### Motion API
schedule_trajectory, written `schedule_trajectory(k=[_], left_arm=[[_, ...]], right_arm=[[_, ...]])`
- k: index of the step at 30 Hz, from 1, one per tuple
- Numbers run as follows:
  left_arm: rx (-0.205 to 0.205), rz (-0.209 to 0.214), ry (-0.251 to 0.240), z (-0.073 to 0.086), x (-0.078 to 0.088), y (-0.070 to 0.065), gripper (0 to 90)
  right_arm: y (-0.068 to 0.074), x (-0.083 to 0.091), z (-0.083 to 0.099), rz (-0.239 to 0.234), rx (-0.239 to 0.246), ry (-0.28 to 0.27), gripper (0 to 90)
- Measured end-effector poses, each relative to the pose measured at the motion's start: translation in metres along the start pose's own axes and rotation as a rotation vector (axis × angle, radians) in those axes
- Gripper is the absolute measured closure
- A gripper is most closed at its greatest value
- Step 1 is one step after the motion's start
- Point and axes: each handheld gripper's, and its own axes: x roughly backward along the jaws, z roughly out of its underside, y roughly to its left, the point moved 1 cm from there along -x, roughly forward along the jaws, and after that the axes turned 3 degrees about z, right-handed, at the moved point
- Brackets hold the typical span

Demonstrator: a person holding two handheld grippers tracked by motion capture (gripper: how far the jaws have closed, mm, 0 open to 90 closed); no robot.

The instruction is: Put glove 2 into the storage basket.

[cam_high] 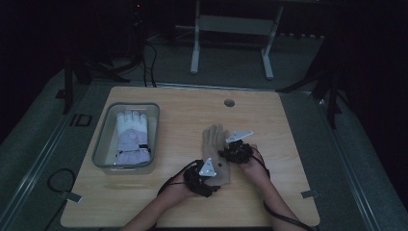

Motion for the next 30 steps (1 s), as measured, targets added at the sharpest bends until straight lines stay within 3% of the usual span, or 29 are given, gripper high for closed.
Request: schedule_trajectory(k=[11,17,21,30], left_arm=[[-0.068,-0.074,0.041,-0.004,-0.002,-0.006,45.3],[-0.077,-0.128,0.073,-0.008,-0.002,-0.004,73.0],[-0.062,-0.113,0.081,-0.011,0.0,-0.002,80.6],[-0.059,-0.106,0.1,-0.014,0.012,0.001,82.0]], right_arm=[[0.002,0.0,-0.004,0.016,-0.014,0.005,81.4],[0.003,-0.001,-0.007,0.011,-0.024,0.007,81.8],[0.004,-0.001,-0.009,0.011,-0.035,0.002,82.0],[0.007,0.006,-0.02,-0.005,-0.046,-0.033,82.2]])
